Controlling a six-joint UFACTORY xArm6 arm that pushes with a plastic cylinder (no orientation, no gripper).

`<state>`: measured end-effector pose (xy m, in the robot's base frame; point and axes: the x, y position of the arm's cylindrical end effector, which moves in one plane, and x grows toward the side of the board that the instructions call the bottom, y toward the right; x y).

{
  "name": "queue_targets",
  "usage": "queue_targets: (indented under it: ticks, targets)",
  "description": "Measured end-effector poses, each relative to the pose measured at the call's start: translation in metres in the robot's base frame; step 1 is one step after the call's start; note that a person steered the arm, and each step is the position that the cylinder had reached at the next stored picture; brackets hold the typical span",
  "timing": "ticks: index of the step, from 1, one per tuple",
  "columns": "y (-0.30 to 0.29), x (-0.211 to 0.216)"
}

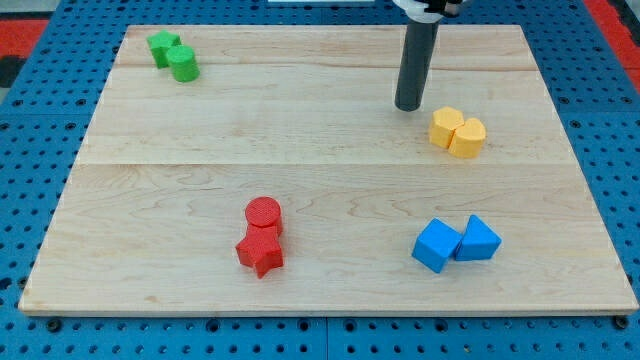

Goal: Place your hand at the center

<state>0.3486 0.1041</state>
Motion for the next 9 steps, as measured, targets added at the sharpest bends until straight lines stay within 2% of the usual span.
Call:
queue_targets:
  ticks: [3, 4, 5, 7, 9]
  targets:
    - [0.018, 0.0]
    - [-0.002, 0.0]
    - [-0.094, 0.0]
    - [-0.099, 0.031]
    - [-0.097, 0.031]
